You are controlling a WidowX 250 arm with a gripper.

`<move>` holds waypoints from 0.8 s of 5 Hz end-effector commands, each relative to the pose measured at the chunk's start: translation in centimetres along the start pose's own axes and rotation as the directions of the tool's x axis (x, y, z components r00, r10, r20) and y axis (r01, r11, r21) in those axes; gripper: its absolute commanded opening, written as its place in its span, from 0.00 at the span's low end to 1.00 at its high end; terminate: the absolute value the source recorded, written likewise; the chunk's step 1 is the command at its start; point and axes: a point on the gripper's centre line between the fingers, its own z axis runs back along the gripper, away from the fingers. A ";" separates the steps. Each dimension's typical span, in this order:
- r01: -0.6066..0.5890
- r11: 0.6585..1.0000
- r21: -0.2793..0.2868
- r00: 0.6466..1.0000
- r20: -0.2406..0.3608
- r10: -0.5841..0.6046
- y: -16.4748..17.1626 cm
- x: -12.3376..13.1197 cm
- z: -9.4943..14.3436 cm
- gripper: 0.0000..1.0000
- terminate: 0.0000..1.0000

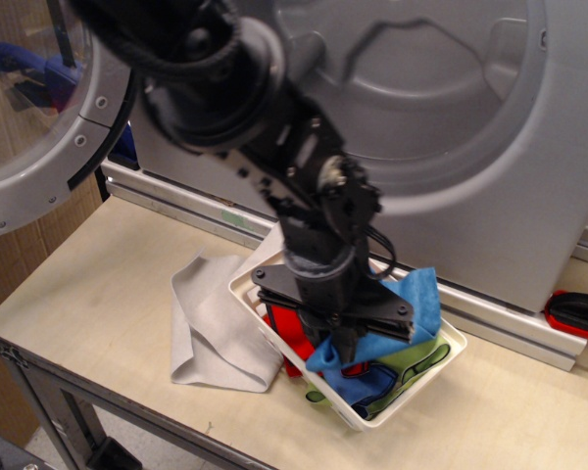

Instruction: Take clothes out of laundry machine

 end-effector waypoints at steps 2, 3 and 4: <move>-0.024 1.000 -0.012 0.998 0.053 0.024 0.7 2.3 -2.2 0.00 0.00; -0.031 0.999 -0.017 0.999 0.018 0.031 0.9 1.6 -2.3 0.00 0.00; -0.009 1.000 0.005 1.000 -0.023 0.009 0.3 1.9 -0.4 1.00 0.00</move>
